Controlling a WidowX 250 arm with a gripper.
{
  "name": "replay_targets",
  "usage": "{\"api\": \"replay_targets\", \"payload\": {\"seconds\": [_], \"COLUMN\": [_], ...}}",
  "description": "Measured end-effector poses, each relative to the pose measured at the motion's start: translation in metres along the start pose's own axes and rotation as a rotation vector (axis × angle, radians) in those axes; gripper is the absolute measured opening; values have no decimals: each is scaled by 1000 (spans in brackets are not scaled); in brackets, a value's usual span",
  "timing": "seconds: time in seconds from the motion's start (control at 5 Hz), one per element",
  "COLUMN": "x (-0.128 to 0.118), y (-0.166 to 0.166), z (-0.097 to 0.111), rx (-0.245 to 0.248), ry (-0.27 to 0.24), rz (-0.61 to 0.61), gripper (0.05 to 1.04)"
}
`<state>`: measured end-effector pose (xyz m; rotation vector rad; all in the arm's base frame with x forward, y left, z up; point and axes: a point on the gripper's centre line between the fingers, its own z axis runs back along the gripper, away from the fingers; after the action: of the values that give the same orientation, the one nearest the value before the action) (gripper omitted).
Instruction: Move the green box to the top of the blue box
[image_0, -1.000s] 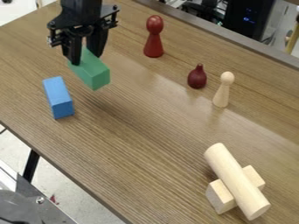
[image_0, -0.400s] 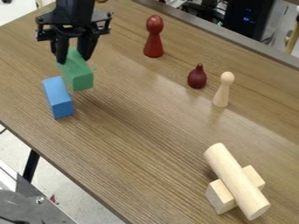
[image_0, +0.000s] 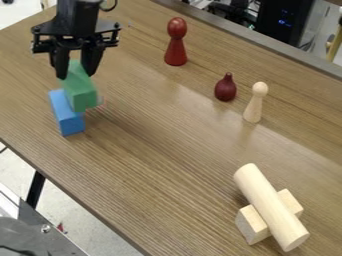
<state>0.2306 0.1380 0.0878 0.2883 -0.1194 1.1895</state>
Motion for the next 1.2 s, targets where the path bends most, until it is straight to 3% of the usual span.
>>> {"api": "replay_targets", "payload": {"seconds": [0.4, 0.6, 0.8, 1.0, 1.2], "x": [4, 4, 2, 1, 2], "y": [11, 14, 19, 22, 23], "z": [-8, -11, -20, -19, -14], "rx": [10, 8, -3, -28, -39], "ry": [11, 15, 23, 6, -8], "rz": [-2, -8, 4, 18, 25], "gripper": [500, 575, 882, 1009, 1001]}}
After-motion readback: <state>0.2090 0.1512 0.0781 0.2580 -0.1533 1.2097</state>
